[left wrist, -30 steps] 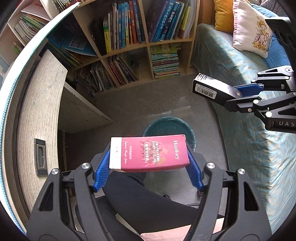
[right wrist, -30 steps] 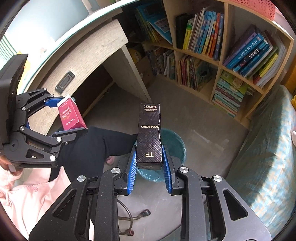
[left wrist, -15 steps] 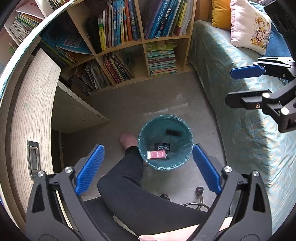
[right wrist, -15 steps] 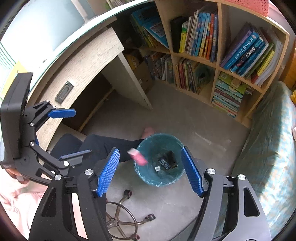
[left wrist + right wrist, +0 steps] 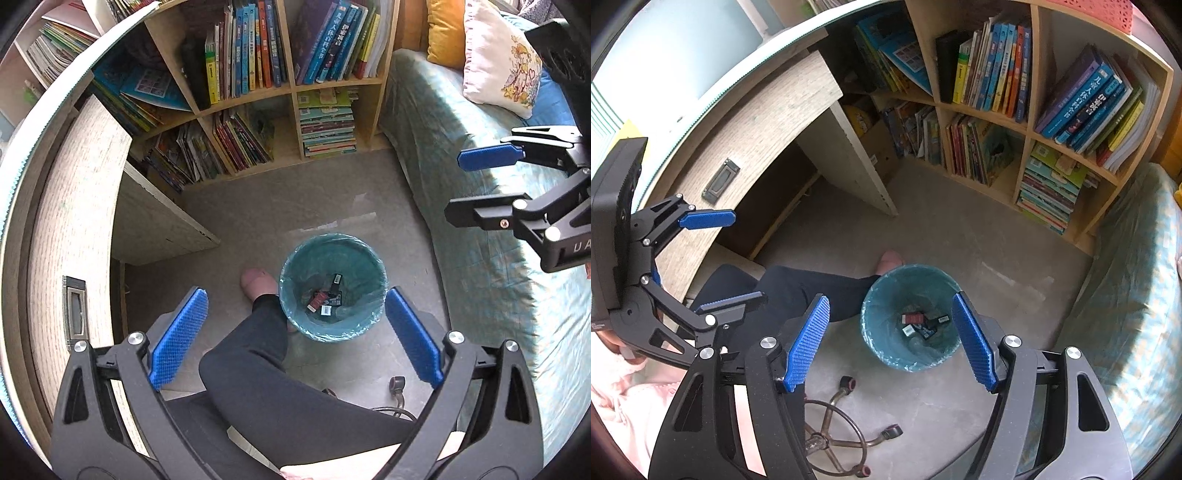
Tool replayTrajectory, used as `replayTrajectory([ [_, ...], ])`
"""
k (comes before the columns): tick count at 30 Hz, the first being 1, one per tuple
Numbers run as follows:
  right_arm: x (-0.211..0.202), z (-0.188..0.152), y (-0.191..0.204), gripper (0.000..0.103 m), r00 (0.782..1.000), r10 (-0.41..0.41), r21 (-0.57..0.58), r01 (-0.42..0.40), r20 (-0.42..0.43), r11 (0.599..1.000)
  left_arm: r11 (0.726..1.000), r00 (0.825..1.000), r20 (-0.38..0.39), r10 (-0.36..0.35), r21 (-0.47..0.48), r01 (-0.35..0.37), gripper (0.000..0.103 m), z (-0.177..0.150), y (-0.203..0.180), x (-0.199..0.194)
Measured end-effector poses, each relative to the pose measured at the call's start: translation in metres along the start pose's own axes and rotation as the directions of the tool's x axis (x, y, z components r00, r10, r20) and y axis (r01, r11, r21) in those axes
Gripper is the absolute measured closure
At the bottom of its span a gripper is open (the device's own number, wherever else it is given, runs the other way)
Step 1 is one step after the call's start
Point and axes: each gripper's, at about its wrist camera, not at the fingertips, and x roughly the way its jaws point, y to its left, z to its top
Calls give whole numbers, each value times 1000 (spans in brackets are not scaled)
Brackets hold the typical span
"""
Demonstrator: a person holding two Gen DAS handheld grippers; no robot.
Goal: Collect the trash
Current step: 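Move both open tools back to the desk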
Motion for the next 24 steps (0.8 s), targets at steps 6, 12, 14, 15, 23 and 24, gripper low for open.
replayTrajectory([
  [6, -2, 3, 2, 33, 1000, 10, -6, -10, 6, 1000, 1000, 1000, 9, 5, -20, -4, 9, 1, 4, -8],
  [12, -9, 16, 15, 31, 999, 35, -52, -33, 27, 998, 999, 998, 46, 35, -30, -34, 9, 5, 19, -36],
  [14, -13, 25, 24, 28, 998, 44, -83, -41, 39, 996, 997, 995, 67, 68, -34, -66, 8, 5, 28, -53],
  [15, -15, 29, 29, 26, 998, 54, -100, -49, 46, 994, 996, 993, 80, 84, -40, -81, 7, 5, 35, -62],
  [23, -37, 81, 96, 17, 985, 144, -298, -109, 98, 948, 984, 984, 119, 130, -136, -113, 7, -11, 101, -124],
  [24, -40, 89, 108, 16, 982, 159, -331, -116, 104, 937, 981, 982, 119, 146, -147, -128, 7, -15, 108, -130],
])
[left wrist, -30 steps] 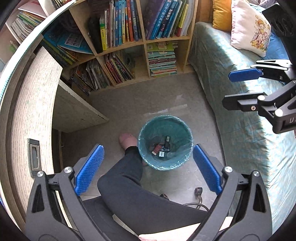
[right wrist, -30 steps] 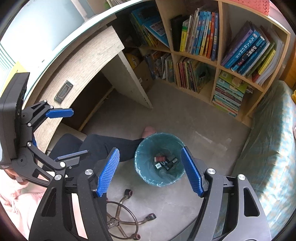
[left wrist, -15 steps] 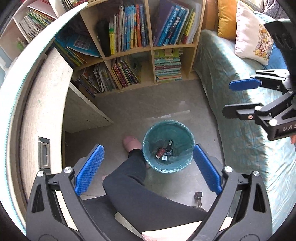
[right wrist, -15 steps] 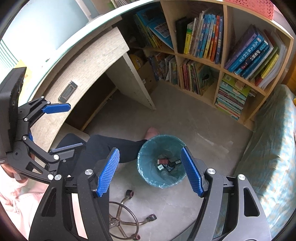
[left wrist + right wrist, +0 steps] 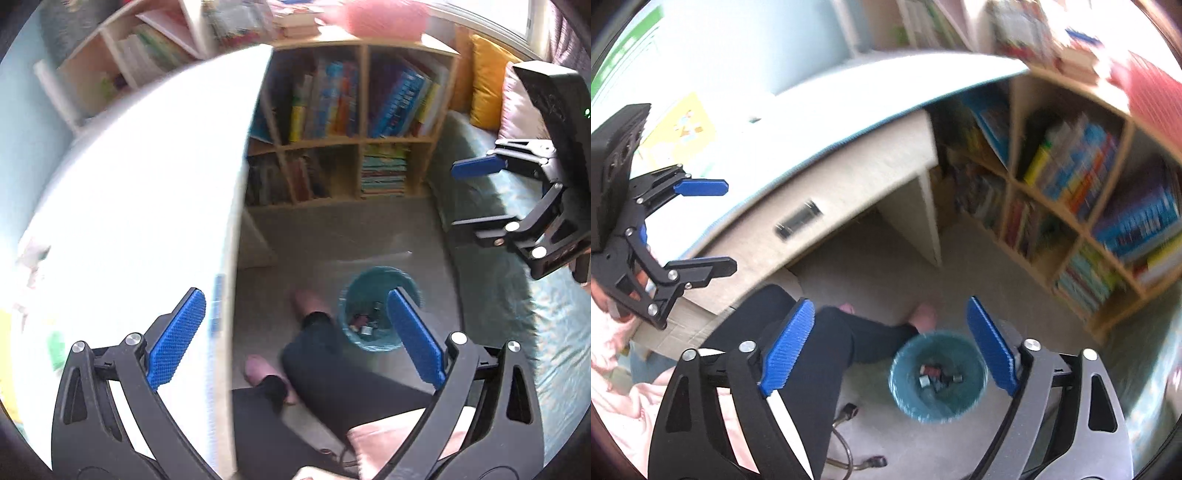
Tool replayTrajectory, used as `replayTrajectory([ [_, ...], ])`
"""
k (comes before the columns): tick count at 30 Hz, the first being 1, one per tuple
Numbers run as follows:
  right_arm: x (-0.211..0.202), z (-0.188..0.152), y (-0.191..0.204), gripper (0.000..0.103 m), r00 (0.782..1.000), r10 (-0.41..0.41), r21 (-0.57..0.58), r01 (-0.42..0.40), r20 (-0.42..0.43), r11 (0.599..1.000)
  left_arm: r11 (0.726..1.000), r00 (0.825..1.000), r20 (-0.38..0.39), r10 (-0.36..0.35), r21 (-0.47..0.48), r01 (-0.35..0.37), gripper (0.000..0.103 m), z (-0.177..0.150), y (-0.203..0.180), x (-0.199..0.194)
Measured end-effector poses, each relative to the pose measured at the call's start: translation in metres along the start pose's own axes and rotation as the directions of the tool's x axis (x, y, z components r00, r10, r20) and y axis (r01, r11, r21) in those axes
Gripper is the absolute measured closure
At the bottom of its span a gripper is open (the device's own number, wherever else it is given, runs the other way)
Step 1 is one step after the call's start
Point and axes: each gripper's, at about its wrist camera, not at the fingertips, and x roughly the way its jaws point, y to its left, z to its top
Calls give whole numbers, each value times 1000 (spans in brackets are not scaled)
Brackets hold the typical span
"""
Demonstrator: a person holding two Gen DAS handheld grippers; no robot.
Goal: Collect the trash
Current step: 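Move both open tools back to the desk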
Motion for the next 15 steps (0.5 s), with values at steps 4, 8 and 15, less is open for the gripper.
replayTrajectory([
  [4, 2, 42, 29, 14, 999, 51, -111, -48, 19, 993, 994, 994, -5, 105, -41, -105, 7, -12, 48, -23],
  [8, 14, 83, 66, 13, 993, 118, -228, -111, 15, 967, 978, 983, -40, 177, -106, -180, 7, -27, 95, -34],
  [15, 56, 144, 137, 13, 984, 170, -468, -171, -45, 867, 941, 956, -104, 276, -176, -290, 7, -54, 158, -38],
])
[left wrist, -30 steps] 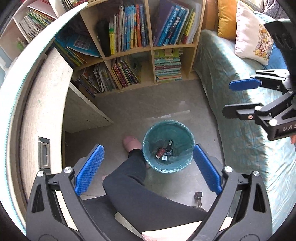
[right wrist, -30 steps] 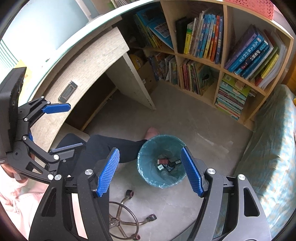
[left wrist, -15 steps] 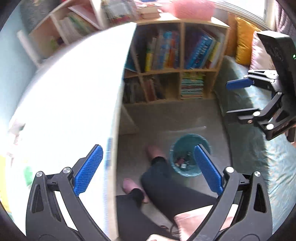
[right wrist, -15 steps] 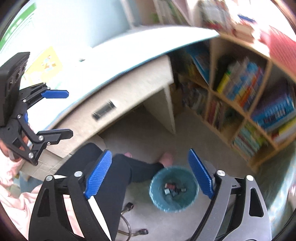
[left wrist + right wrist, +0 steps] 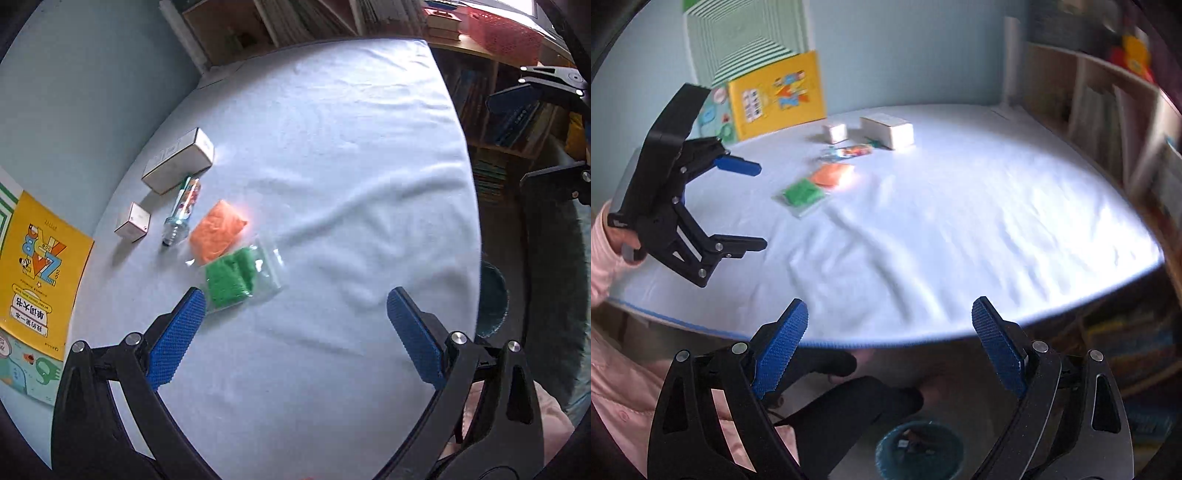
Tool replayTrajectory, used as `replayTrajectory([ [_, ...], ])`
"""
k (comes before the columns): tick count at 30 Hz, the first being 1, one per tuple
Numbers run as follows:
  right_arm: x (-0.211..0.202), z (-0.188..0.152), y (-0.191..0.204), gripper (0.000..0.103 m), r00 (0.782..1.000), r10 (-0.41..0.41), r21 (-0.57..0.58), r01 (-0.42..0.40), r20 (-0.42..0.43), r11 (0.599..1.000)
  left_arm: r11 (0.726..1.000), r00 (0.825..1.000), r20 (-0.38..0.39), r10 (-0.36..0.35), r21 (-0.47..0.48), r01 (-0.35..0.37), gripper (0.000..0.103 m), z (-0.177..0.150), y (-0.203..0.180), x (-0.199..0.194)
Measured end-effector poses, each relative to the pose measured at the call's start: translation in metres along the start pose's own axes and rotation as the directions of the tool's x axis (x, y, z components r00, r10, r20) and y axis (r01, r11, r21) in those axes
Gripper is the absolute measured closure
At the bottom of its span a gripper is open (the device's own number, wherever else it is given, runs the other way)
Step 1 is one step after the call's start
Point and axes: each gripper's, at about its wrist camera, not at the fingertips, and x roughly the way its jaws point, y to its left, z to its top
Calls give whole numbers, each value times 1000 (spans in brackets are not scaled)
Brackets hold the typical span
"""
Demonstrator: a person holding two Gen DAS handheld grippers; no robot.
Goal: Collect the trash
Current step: 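Move both open tools back to the desk, then grasp the green bag with the left tool while the right tool grasps the orange bag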
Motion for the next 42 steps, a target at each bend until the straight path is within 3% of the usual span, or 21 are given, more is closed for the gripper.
replayTrajectory([
  [7, 55, 62, 21, 13, 995, 80, -177, -88, -52, 980, 996, 998, -65, -6, -87, 0, 7, -15, 40, 26],
  [16, 118, 110, 34, 13, 986, 127, -366, -157, -104, 917, 986, 992, -107, -63, -162, 45, 7, -15, 66, 57],
  [29, 181, 139, 38, 15, 974, 161, -443, -217, -162, 870, 968, 983, -114, -141, -225, 113, 7, -11, 81, 82],
  [34, 196, 144, 50, 15, 974, 156, -501, -217, -162, 837, 950, 975, -100, -198, -264, 166, 17, -16, 89, 84],
  [37, 206, 149, 56, 27, 970, 174, -503, -237, -170, 831, 943, 970, -88, -227, -271, 196, 26, -19, 92, 81],
  [39, 212, 149, 58, 44, 965, 179, -494, -251, -189, 833, 940, 969, -82, -232, -274, 202, 30, -21, 93, 78],
  [42, 214, 148, 58, 51, 958, 209, -469, -278, -196, 838, 940, 969, -72, -236, -271, 208, 38, -26, 97, 76],
])
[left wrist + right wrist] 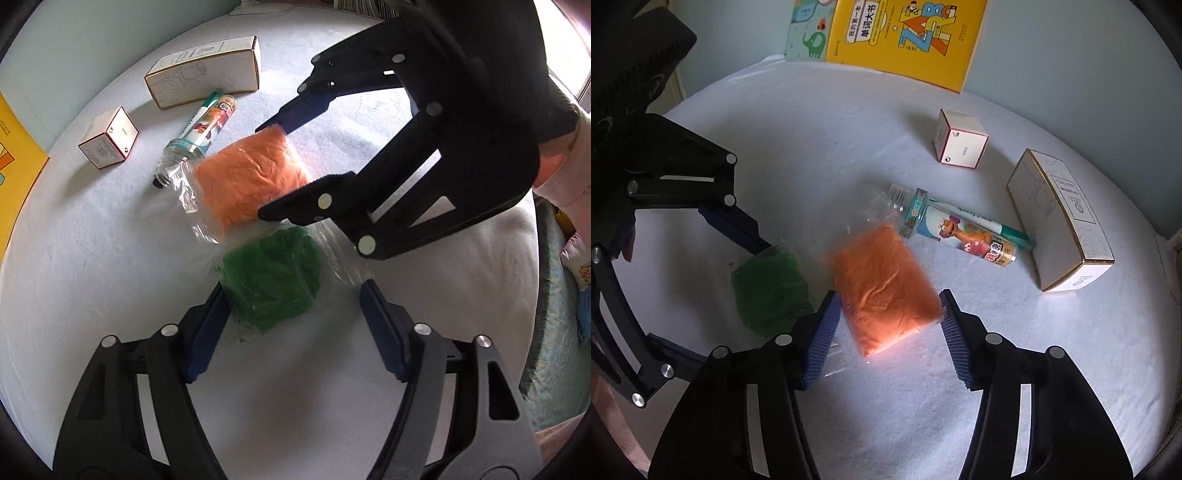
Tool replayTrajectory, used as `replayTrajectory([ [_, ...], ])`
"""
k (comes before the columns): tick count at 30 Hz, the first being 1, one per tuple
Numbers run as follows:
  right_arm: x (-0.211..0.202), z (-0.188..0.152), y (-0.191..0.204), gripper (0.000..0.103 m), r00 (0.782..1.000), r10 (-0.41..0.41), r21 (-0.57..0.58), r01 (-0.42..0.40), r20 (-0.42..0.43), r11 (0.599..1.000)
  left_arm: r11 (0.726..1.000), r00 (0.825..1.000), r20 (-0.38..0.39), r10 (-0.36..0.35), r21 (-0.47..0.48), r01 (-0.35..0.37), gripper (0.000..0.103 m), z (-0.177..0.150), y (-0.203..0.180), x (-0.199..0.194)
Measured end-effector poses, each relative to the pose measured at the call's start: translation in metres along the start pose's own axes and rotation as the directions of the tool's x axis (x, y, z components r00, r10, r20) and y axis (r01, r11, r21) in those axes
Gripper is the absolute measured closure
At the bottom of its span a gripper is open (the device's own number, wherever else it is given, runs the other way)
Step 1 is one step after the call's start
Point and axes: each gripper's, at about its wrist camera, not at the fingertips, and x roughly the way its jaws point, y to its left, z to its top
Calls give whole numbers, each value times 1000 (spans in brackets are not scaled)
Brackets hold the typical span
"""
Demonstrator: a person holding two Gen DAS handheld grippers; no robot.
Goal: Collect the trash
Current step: 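Grasp the green bag with the left tool while the right tool grasps the orange bag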
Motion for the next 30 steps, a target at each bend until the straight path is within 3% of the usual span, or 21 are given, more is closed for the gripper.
replayTrajectory([
  [2, -2, -1, -1, 55, 1000, -4, 21, 4, 10, 1000, 1000, 1000, 9, -2, 7, 2, 45, -3, 2, -2],
  [4, -6, -4, -2, 57, 1000, -14, 46, 13, 19, 999, 1000, 1000, 14, -1, 6, 1, 59, -6, 5, -5],
  [9, -23, -12, -5, 69, 999, -35, 116, 31, 30, 993, 1000, 1000, 21, 1, 8, -1, 67, -15, 8, -10],
  [16, -51, -27, -1, 83, 996, -86, 168, 80, 28, 983, 999, 999, 50, 11, 30, -13, 68, -28, 0, -26],
  [30, -106, -68, 23, 85, 979, -202, 244, 190, 23, 951, 997, 996, 91, 17, 67, -23, 68, -32, -35, -50],
])
